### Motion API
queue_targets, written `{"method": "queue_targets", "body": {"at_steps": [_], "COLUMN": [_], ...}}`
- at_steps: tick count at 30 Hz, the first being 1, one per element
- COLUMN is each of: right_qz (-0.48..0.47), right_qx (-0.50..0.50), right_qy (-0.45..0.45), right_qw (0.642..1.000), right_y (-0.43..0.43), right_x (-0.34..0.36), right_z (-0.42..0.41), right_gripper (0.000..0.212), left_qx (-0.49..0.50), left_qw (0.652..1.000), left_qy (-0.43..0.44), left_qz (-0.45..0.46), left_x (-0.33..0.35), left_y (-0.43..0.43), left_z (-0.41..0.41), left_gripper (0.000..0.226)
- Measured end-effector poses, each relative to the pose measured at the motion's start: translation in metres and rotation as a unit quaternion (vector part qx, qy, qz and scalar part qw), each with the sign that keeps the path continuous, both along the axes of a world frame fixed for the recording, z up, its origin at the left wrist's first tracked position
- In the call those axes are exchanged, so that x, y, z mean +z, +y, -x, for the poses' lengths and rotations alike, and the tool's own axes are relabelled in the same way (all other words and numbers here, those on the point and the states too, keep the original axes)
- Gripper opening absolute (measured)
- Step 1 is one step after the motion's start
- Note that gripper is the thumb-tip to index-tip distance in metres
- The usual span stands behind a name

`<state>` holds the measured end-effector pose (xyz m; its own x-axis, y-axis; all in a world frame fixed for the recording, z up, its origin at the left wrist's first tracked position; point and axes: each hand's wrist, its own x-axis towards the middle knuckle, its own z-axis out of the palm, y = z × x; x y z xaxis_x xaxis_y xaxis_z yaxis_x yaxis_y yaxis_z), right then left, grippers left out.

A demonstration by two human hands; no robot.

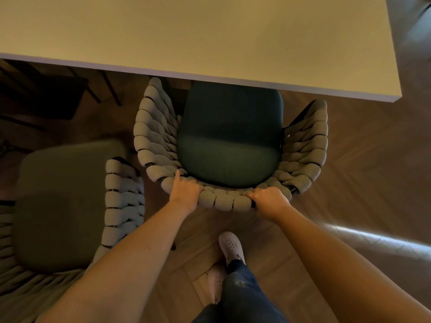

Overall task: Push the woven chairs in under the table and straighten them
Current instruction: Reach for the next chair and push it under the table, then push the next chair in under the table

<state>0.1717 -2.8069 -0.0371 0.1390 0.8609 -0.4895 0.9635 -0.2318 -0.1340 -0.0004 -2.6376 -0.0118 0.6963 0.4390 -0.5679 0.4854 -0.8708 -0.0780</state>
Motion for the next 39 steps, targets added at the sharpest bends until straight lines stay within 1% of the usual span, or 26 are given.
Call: {"method": "queue_targets", "body": {"at_steps": [3,8,11,14,18,23,25,27,29,32,34,36,39], "right_qz": [0.002,0.005,0.015,0.012,0.007,0.004,0.008,0.001,-0.009,0.002,0.009,-0.007,-0.081], "right_qx": [0.001,0.009,0.015,0.018,0.029,0.033,0.032,0.030,0.021,0.029,0.046,0.074,0.123], "right_qy": [-0.011,0.000,0.016,0.028,0.039,0.047,0.050,0.059,0.074,0.085,0.084,0.085,0.077], "right_qw": [1.000,1.000,1.000,0.999,0.999,0.998,0.998,0.998,0.997,0.996,0.995,0.994,0.986], "right_y": [0.012,0.031,0.035,0.040,0.048,0.048,0.047,0.047,0.045,0.045,0.053,0.067,0.089], "right_x": [-0.004,-0.004,-0.004,-0.003,-0.002,0.000,-0.001,-0.001,-0.001,0.000,0.003,0.005,0.014], "right_z": [-0.010,-0.025,-0.032,-0.029,-0.020,-0.019,-0.020,-0.021,-0.022,-0.020,-0.011,0.008,0.046], "right_gripper": [0.035,0.044,0.044,0.042,0.040,0.044,0.045,0.050,0.063,0.081,0.086,0.088,0.090], "left_qx": [0.014,0.019,0.026,0.030,0.024,0.019,0.018,0.023,0.038,0.054,0.028,0.000,-0.016], "left_qw": [1.000,1.000,1.000,0.999,0.999,0.999,0.998,0.998,0.998,0.997,0.998,0.997,0.995], "left_qy": [-0.012,-0.005,0.005,0.008,0.028,0.038,0.036,0.031,0.020,-0.004,-0.028,-0.053,-0.081], "left_qz": [-0.009,-0.012,-0.007,-0.004,-0.012,-0.026,-0.038,-0.049,-0.055,-0.051,-0.055,-0.058,-0.059], "left_x": [-0.005,-0.004,-0.004,-0.008,-0.012,-0.008,-0.007,-0.005,-0.003,-0.004,-0.003,0.002,0.007], "left_y": [0.011,0.026,0.030,0.035,0.045,0.043,0.041,0.038,0.032,0.020,0.015,0.013,0.016], "left_z": [-0.008,-0.023,-0.028,-0.025,-0.018,-0.018,-0.018,-0.016,-0.012,0.004,0.018,0.036,0.065], "left_gripper": [0.038,0.040,0.041,0.039,0.042,0.041,0.045,0.053,0.062,0.074,0.078,0.083,0.088]}}
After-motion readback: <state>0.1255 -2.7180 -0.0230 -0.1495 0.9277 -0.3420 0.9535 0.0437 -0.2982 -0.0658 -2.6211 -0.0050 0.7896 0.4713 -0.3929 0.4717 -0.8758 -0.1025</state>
